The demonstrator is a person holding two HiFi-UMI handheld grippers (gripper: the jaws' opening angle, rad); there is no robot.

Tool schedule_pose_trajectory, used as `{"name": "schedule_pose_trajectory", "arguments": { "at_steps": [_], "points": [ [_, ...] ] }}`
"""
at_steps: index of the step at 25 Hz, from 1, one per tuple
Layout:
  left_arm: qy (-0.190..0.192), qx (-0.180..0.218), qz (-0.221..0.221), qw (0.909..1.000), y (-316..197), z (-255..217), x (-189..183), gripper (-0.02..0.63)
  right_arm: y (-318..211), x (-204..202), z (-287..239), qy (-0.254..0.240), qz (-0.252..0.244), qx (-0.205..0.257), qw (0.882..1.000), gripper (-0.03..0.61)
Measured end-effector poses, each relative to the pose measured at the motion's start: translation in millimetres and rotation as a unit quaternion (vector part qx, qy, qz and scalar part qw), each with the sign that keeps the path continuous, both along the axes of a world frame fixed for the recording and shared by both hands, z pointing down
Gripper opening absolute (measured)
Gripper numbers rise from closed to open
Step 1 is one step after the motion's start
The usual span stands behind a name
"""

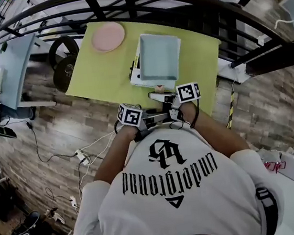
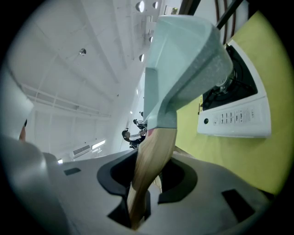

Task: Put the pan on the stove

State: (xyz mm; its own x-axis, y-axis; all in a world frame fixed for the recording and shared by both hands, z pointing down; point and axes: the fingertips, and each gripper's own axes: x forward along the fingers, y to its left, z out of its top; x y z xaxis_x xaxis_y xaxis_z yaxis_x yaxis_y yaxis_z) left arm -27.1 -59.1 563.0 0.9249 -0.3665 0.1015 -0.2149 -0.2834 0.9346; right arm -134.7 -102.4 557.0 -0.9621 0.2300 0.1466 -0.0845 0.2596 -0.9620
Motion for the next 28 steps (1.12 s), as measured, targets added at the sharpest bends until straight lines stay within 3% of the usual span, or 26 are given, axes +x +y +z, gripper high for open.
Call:
{"name": "schedule_pose_trajectory", "arguments": {
  "at_steps": [13, 21, 28],
  "points": [
    [0.007, -0.013, 0.066, 0.9977, -62.7, 5.4, -36.6, 0.110, -74.7, -31.1, 8.2, 0.010, 0.061, -0.003, 0.998, 0.133],
    [0.005, -0.036, 0.134, 0.9903, -82.4, 21.5, -75.5, 0.112, -106.6, -62.7, 27.2, 0.026, 0.117, -0.017, 0.993, 0.137],
    [-0.002, -0.058, 0.157, 0.9860, -100.8, 46.9, -91.9, 0.110, -128.6, -77.3, 54.7, 0.041, 0.130, -0.031, 0.990, 0.135]
  ]
}}
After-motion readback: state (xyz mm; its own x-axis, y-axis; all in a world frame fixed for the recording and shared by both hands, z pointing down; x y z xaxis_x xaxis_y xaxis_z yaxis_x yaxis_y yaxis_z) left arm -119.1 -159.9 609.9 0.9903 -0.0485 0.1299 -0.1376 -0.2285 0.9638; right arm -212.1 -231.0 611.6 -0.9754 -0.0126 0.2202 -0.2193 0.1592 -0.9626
